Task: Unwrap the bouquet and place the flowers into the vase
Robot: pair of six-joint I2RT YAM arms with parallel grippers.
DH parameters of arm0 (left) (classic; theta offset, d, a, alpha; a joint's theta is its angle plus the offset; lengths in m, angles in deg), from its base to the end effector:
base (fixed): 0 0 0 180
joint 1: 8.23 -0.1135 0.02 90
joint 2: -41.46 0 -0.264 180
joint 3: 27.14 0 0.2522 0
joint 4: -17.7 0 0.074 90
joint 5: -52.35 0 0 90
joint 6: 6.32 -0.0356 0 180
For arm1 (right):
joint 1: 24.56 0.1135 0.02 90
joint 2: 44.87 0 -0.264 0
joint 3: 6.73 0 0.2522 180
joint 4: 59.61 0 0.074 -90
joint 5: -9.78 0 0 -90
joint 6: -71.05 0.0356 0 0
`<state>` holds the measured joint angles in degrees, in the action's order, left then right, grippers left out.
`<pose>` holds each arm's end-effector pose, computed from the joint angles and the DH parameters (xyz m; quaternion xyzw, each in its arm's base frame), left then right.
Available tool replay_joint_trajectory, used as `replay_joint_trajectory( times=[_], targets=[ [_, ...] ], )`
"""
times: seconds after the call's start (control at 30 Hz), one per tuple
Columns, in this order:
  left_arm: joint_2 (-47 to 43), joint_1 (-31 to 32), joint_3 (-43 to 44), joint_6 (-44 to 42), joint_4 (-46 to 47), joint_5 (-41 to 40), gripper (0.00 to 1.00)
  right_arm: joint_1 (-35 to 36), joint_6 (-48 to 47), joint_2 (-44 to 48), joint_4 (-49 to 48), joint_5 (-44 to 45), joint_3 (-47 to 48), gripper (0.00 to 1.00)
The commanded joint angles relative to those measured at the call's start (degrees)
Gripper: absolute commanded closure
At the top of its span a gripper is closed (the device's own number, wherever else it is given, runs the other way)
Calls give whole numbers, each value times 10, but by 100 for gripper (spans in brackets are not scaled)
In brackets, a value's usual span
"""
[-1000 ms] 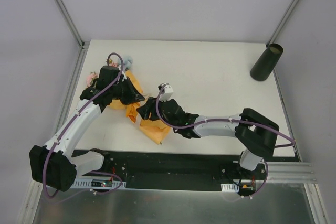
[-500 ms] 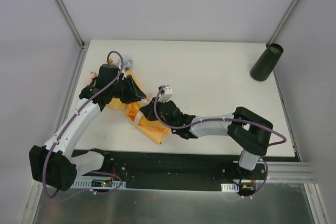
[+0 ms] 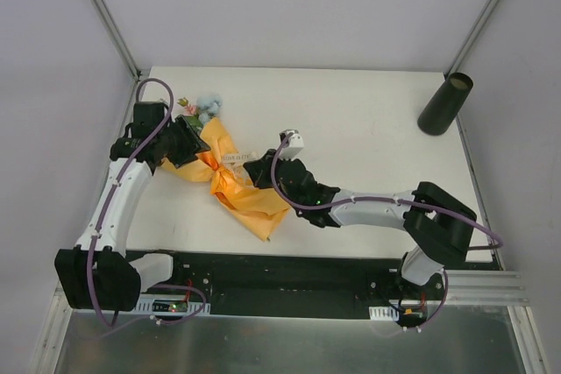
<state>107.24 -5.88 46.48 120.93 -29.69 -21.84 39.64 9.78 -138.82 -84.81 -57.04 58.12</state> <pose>0.2444 -0.0197 0.3197 -0.2128 0.8724 -0.2601 0.3550 0.1715 0.3225 0.2470 -0.0874 0.7236 0.3837 0.5670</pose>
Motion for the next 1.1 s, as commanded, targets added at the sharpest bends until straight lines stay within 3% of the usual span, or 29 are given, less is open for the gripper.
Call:
replay_joint_trajectory(
  times=[0.0,0.2,0.43,0.73,1.07],
  targets=[
    [35,-11,9,-3,-14,-38,55,-7,-19,40,7,11,8,100],
    [102,-19,4,26,-2,-58,66,-18,-21,44,21,-20,17,100],
    [162,-20,-19,33,19,-112,72,-26,-32,76,50,-7,19,100],
    [236,-38,-17,36,24,-125,71,-52,-22,133,71,14,-13,100],
    [251,-49,-23,35,23,-135,71,-92,-6,251,140,111,-85,100]
  ],
)
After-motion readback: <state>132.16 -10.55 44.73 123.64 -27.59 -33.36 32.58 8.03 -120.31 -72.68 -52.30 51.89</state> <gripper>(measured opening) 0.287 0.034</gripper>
